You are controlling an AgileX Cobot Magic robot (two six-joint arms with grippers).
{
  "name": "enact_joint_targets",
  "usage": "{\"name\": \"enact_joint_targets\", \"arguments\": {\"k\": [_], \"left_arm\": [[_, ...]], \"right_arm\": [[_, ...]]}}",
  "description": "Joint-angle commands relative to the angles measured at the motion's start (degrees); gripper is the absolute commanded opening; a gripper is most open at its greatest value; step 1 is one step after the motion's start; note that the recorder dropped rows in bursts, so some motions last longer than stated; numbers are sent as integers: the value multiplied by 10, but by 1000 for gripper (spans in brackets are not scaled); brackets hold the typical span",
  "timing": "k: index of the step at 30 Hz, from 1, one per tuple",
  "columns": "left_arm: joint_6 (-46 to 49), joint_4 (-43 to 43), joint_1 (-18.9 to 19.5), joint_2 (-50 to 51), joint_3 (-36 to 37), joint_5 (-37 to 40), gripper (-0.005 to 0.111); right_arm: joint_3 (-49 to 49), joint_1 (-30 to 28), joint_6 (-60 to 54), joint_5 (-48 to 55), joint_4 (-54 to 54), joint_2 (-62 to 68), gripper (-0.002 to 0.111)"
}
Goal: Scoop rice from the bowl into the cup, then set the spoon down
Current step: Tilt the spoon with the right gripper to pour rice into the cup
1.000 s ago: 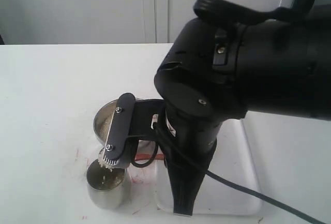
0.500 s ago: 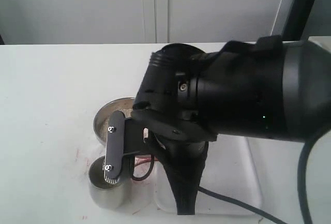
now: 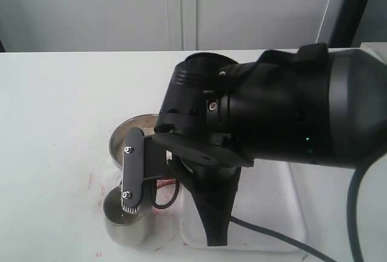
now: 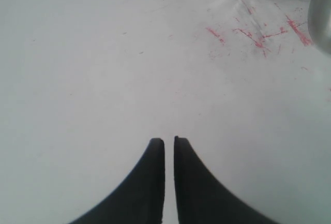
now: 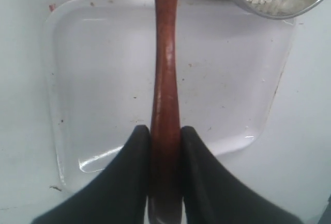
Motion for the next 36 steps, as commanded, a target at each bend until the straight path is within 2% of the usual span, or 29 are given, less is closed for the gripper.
{"name": "enact_joint_targets", "arguments": {"k": [1,22,29,36], "left_arm": [[-3,-3,-4,0,5,28,14],[-3,-3,-4,0,5,28,14],[-3,-3,-4,0,5,28,14],[-3,-3,-4,0,5,28,14]], "right_arm": [[2,25,-1,2,-34,-2,0],[2,110,18,104,-183,-2,0],[2,135,18,104,-251,-2,0],[2,150,18,104,-268,-1,0]]}}
